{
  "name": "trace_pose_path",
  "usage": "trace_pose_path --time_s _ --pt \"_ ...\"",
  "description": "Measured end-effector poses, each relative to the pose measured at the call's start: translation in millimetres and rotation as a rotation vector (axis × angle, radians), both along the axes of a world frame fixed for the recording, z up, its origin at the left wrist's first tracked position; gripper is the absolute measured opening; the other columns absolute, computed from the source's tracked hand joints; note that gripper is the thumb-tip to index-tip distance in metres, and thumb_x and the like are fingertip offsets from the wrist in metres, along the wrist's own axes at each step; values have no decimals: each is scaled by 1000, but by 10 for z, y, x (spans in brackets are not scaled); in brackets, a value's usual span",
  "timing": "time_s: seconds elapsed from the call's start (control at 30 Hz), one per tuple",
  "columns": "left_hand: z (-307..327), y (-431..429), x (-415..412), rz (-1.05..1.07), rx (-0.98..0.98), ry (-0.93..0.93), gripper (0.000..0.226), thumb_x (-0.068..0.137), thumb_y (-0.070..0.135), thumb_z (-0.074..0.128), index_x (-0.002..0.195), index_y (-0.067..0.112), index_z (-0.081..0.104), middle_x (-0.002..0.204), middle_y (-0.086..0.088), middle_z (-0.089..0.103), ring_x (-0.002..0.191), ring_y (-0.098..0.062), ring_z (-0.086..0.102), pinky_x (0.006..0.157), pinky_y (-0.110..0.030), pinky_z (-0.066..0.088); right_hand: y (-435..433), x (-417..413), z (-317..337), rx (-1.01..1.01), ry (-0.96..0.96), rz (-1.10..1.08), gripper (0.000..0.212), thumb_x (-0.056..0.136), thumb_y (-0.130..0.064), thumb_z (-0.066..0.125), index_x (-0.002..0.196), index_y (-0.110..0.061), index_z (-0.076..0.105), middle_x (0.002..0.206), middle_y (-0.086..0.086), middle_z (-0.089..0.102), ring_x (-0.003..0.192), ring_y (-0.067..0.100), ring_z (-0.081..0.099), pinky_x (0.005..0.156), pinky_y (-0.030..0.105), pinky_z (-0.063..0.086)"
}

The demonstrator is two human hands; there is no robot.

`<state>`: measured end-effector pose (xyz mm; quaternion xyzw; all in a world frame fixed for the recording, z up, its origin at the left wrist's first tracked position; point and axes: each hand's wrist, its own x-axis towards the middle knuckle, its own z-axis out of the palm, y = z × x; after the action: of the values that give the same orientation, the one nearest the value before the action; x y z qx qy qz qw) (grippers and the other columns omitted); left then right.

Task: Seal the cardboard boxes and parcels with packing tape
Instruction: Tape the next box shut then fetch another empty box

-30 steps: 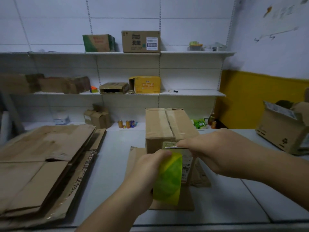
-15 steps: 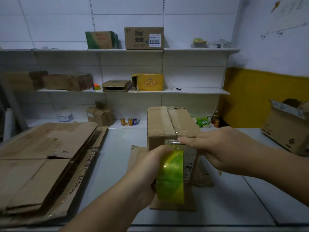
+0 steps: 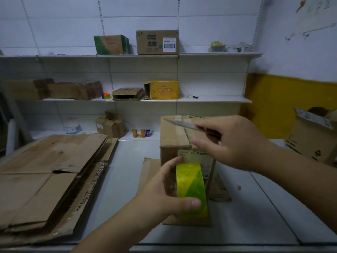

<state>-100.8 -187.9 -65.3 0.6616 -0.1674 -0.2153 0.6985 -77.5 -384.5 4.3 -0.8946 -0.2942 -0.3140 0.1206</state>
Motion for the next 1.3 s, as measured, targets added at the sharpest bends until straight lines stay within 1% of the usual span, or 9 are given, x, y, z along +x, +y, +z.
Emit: trace_pose_path --time_s 0.1,0.33,0.47,0.63,0.77,0.93,1.0,1.13,1.3 --pt "-61 -32 -9 46 136 -159 100 53 3 89 127 45 36 123 12 55 104 -5 62 83 -26 55 135 206 4 -112 118 -150 52 84 -63 53 123 -28 59 101 -5 66 89 16 59 74 34 50" --pt "-189 -129 -22 190 247 -330 91 33 53 85 113 47 44 116 15 52 101 0 58 85 -27 54 101 342 -78 -88 229 -158 46 81 -66 51 109 -31 63 81 -14 52 75 9 47 61 28 33" --pt "-145 -97 -49 203 224 -337 79 32 61 80 103 43 52 104 18 54 96 2 58 81 -25 53 94 353 -75 -53 284 -146 45 79 -68 51 103 -31 63 74 -13 52 71 8 48 62 30 38" --pt "-170 -87 -28 19 41 -152 79 39 20 87 110 21 52 87 13 68 83 -7 68 64 -20 52 109 335 -27 -50 342 -132 38 81 -63 54 104 -34 62 71 -16 46 66 1 43 61 28 35" --pt "-102 -27 -48 -77 -55 50 76 40 28 84 111 26 58 105 -11 67 96 -27 68 79 -42 57 109 359 -25 -59 353 -138 36 82 -63 52 104 -36 61 71 -16 45 66 0 43 59 27 33" --pt "-684 276 -105 -159 -4 352 98 27 82 74 93 11 62 90 -8 63 62 -6 58 82 -21 52 113 361 -38 -66 359 -152 42 80 -68 46 104 -36 60 74 -15 49 68 2 45 61 28 38" --pt "-474 174 -70 -132 82 191 37 55 39 83 79 13 71 82 -7 69 68 -16 65 63 -19 53 110 355 -17 -75 371 -136 58 76 -73 33 109 -33 60 82 -14 54 74 3 49 65 30 42" --pt "-394 -11 70 -126 -136 187 59 43 27 75 101 26 67 86 0 72 74 -17 68 61 -26 52 54 289 55 -7 364 -76 42 94 -51 39 122 -26 57 98 -7 64 83 7 57 70 26 47" --pt "-434 -24 112 -139 -32 57 44 51 36 74 94 30 67 83 6 68 81 -14 67 68 -25 50 -179 -53 39 24 79 21 37 96 -35 35 109 -19 66 62 -10 57 57 6 52 47 14 38"
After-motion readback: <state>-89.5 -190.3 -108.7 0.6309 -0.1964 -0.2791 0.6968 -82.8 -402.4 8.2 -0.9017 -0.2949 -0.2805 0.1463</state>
